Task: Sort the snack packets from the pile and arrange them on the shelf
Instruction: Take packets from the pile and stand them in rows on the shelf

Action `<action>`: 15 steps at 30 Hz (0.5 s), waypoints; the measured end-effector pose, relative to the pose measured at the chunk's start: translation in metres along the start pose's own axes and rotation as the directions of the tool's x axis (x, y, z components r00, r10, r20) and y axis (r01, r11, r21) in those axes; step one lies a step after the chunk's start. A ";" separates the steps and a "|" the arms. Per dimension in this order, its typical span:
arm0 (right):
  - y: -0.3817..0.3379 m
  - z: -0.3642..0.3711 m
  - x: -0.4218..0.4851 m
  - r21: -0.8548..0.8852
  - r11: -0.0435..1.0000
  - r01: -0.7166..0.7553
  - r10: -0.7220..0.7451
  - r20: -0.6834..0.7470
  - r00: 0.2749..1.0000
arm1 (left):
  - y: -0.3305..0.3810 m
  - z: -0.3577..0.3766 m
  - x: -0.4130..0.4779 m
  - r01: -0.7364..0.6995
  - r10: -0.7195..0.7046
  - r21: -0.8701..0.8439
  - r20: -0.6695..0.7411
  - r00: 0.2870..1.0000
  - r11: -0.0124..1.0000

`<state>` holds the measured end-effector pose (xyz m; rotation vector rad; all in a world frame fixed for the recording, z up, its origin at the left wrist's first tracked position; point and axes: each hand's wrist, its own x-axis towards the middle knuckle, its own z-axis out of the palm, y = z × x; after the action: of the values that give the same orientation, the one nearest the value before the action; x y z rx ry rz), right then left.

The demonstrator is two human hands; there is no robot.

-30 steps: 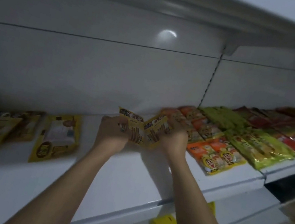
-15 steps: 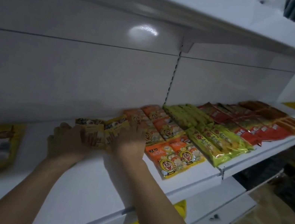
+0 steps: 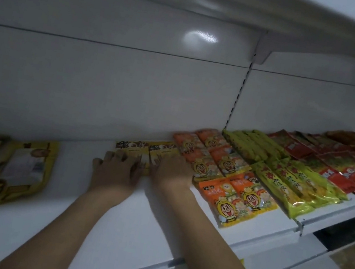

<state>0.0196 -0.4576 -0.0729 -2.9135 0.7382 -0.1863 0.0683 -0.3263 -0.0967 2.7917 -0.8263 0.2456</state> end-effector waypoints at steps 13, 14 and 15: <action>-0.016 0.018 0.013 0.011 1.000 -0.010 0.011 -0.037 0.999 | -0.003 0.010 0.004 0.020 -0.022 -0.064 -0.041 0.999 0.998; -0.016 0.019 0.013 0.020 1.000 -0.010 0.011 -0.038 0.999 | -0.003 0.010 0.005 0.015 -0.017 -0.062 -0.036 0.999 0.998; -0.016 0.021 0.013 0.028 1.000 -0.014 0.015 -0.035 0.999 | -0.003 0.010 0.005 0.012 -0.013 -0.055 -0.021 1.000 0.998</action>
<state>0.0416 -0.4480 -0.0897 -2.8848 0.7560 -0.2451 0.0754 -0.3292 -0.1056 2.7374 -0.7980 0.2468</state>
